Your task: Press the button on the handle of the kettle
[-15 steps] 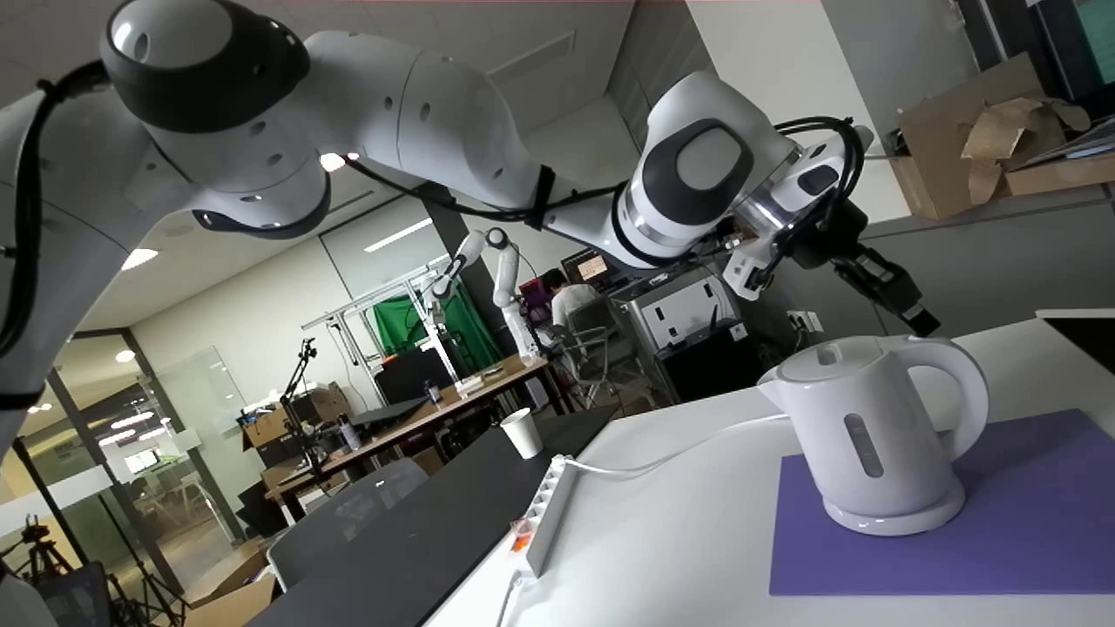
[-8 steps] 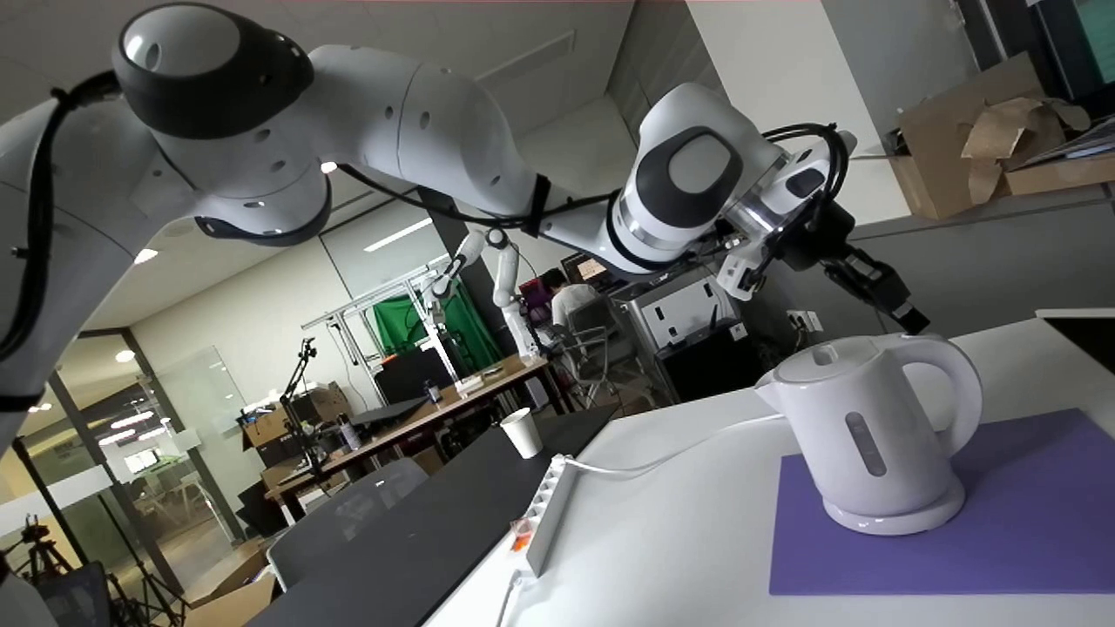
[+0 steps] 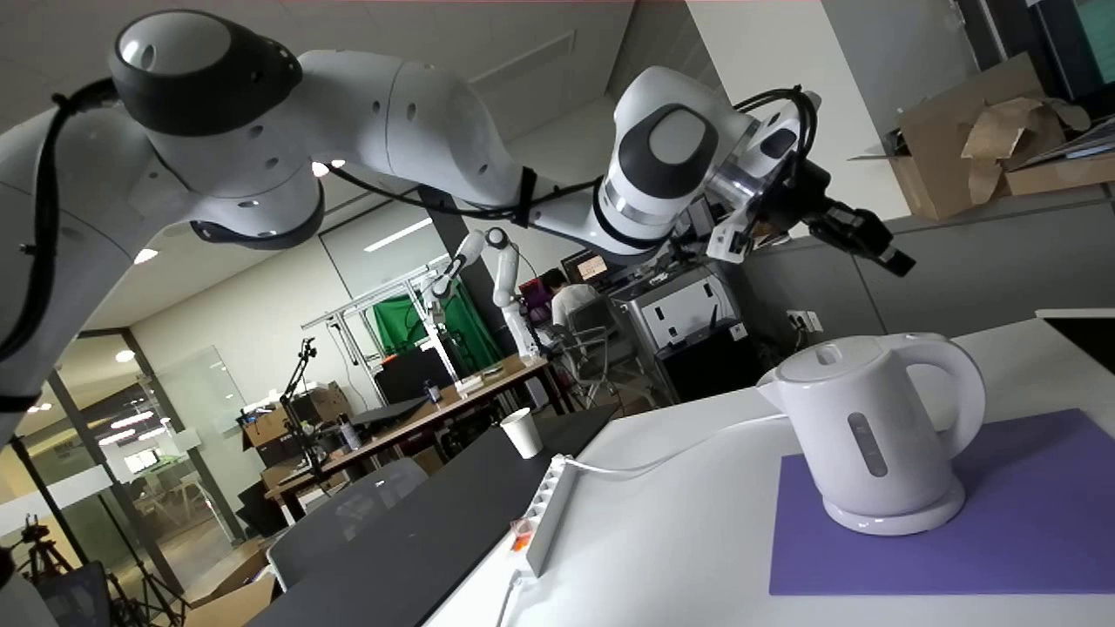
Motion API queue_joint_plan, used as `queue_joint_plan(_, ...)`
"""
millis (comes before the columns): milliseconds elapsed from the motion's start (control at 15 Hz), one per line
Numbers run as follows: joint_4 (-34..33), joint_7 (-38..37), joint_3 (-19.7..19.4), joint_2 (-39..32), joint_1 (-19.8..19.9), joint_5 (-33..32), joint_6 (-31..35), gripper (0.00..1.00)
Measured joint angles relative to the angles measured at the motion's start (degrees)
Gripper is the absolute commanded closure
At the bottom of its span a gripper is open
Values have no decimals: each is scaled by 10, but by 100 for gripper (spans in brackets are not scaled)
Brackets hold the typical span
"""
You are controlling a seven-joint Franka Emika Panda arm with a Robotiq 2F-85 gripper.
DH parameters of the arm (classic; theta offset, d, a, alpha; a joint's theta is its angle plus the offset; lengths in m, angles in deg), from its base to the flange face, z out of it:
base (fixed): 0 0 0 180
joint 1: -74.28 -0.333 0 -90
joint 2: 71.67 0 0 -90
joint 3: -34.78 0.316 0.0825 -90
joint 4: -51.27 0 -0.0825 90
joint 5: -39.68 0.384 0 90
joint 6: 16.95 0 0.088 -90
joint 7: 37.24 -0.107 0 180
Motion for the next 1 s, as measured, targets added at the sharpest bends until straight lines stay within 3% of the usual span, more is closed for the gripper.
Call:
queue_joint_plan(600, 0, 8, -21, 30, -37, -52, -35, 5)
queue_joint_plan(733, 3, 16, -26, 41, -47, -53, -42, 0)
queue_joint_plan(1000, 17, 27, -39, 62, -64, -65, -45, 0)
